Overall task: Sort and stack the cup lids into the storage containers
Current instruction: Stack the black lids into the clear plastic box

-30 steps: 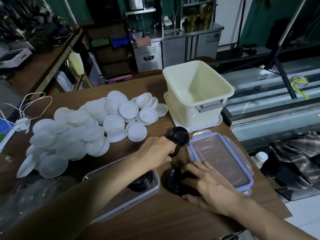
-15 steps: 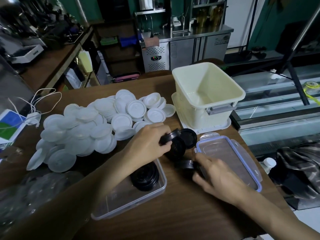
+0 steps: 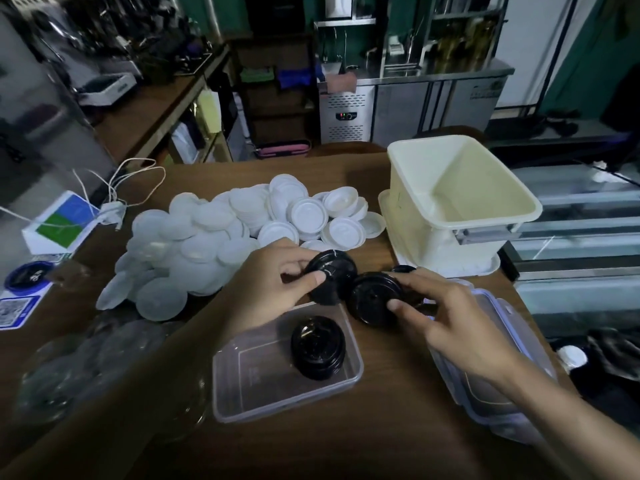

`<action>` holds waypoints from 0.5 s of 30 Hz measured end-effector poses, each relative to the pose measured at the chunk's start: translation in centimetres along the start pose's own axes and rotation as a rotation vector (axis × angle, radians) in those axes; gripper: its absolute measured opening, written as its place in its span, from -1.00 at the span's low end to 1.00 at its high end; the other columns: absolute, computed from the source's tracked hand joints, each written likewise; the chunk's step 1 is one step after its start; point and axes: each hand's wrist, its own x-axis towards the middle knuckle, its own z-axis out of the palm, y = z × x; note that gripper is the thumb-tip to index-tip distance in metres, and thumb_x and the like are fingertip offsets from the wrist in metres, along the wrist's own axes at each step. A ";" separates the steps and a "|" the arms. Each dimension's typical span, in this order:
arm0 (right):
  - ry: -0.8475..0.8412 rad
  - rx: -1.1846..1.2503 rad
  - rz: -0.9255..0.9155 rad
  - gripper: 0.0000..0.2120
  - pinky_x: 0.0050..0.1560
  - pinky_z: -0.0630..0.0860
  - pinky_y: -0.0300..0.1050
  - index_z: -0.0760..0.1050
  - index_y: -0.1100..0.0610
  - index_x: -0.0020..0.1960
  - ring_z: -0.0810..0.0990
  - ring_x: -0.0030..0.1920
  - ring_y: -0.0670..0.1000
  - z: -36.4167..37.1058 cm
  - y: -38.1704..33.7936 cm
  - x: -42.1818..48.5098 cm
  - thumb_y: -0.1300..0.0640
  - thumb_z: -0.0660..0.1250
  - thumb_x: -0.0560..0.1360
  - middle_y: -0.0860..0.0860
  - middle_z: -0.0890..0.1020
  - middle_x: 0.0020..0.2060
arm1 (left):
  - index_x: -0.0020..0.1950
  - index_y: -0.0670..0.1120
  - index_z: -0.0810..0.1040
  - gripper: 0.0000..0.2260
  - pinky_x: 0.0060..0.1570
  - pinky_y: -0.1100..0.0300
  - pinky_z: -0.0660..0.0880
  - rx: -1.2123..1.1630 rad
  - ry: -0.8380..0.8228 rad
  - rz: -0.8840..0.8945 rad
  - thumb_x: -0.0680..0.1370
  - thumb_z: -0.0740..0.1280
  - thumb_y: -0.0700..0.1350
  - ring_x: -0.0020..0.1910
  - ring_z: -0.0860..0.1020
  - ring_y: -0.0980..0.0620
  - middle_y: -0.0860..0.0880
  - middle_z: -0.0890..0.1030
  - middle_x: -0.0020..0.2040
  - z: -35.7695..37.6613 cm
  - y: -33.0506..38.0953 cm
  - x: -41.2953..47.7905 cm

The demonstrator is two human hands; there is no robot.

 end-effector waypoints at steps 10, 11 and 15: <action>-0.036 0.130 0.152 -0.57 0.26 0.56 0.08 0.52 -0.14 0.43 0.65 0.14 -0.09 3.3 -1.8 0.8 0.06 0.43 0.59 -0.11 0.68 0.10 | 0.28 0.09 0.67 -0.73 0.09 0.01 0.68 -0.226 -0.307 -0.222 0.59 0.48 -0.13 0.12 0.70 0.06 -0.04 0.61 0.10 -1.8 -4.1 -2.1; -0.048 0.135 0.161 -0.60 0.26 0.57 0.07 0.54 -0.13 0.40 0.66 0.14 -0.11 3.7 -2.0 0.7 0.08 0.43 0.59 -0.14 0.70 0.10 | 0.27 0.09 0.67 -0.73 0.08 0.01 0.69 -0.188 -0.297 -0.219 0.58 0.49 -0.10 0.09 0.71 0.07 -0.02 0.62 0.08 -1.4 -4.6 -2.1; -0.082 0.041 0.187 -0.73 0.15 0.61 0.06 0.60 -0.15 0.26 0.70 0.02 -0.11 5.2 -2.2 0.0 0.09 0.42 0.60 -0.17 0.72 0.04 | 0.16 0.13 0.68 -0.81 0.08 0.18 0.62 0.037 -0.253 -0.077 0.57 0.50 -0.08 -0.10 0.67 0.24 0.16 0.66 -0.08 -0.2 -5.8 -2.4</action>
